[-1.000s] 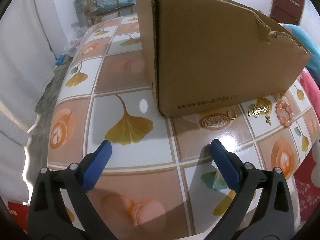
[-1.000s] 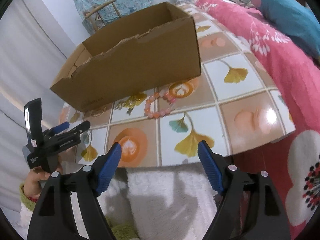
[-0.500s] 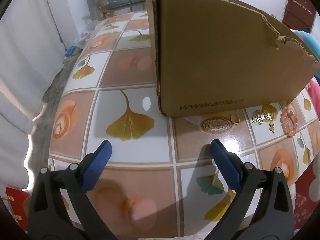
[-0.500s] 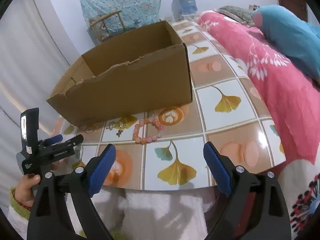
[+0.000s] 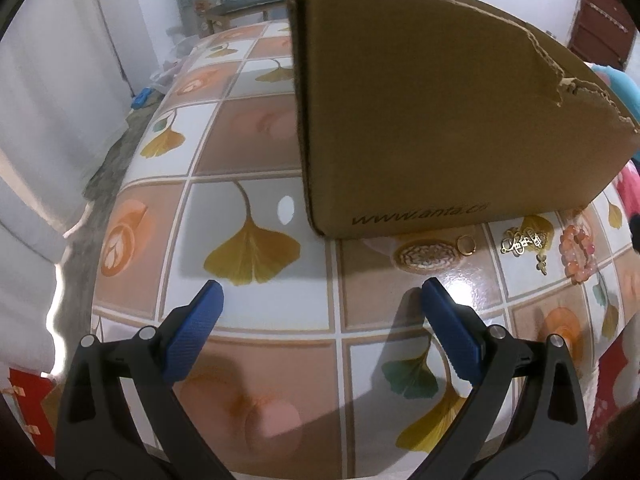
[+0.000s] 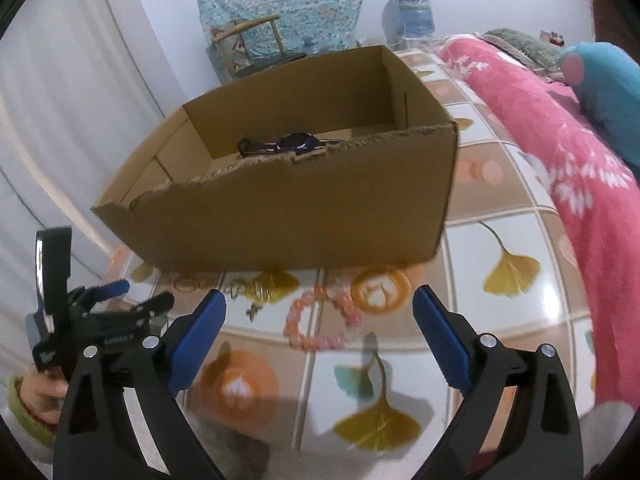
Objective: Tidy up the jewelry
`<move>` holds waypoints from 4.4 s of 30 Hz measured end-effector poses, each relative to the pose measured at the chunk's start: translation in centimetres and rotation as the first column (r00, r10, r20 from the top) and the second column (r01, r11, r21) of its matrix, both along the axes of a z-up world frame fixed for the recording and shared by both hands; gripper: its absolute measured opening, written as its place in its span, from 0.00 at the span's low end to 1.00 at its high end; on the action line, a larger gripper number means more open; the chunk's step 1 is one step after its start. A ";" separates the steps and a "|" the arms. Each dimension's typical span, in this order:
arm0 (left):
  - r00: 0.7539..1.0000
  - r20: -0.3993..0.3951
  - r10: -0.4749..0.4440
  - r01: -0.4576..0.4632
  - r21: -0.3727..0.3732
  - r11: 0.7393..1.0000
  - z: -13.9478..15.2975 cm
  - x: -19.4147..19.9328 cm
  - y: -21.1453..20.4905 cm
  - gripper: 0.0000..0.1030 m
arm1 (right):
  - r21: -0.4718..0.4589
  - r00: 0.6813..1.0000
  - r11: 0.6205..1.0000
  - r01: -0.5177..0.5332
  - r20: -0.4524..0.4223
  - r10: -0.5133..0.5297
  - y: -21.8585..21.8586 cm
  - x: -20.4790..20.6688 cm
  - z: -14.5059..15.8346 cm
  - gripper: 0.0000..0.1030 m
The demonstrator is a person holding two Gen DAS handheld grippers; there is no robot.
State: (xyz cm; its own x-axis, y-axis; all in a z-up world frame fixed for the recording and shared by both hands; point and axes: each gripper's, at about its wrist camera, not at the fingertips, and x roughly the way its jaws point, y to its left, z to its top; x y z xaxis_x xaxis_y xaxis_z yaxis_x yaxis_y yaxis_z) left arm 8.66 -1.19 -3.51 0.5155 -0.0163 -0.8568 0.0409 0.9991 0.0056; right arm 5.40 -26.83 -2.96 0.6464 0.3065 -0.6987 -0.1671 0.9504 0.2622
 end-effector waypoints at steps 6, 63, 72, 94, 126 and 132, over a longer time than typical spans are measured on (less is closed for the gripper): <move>1.000 -0.017 -0.025 0.025 0.000 1.000 0.2 0.4 0.1 0.93 | 0.060 0.999 0.998 -0.036 -0.027 0.038 1.1 2.0 -0.8 0.89; 0.994 0.078 -0.073 0.074 -0.004 0.997 0.2 -1.0 -0.7 0.93 | -0.192 0.975 0.956 0.221 0.045 -0.216 2.5 -6.1 2.0 0.93; 0.990 0.112 -0.086 0.087 -0.002 0.996 0.2 -1.5 -0.7 0.93 | -0.071 0.973 0.974 0.216 0.094 -0.209 0.2 -6.1 1.3 0.93; 0.917 0.182 -0.355 0.367 -0.036 0.930 0.4 -4.2 -0.1 0.93 | 0.095 0.999 0.995 0.024 -0.051 -0.019 3.9 0.1 -1.2 0.93; 0.946 0.300 -0.124 0.175 -0.148 0.973 3.0 -2.2 2.8 0.51 | 0.172 0.998 0.985 -0.028 -0.058 0.038 6.6 2.8 -0.9 0.40; 0.964 0.239 -0.116 0.166 -0.201 0.965 2.2 -4.9 1.7 0.75 | 0.122 0.996 0.989 -0.084 -0.031 0.088 4.6 -1.1 -0.2 0.40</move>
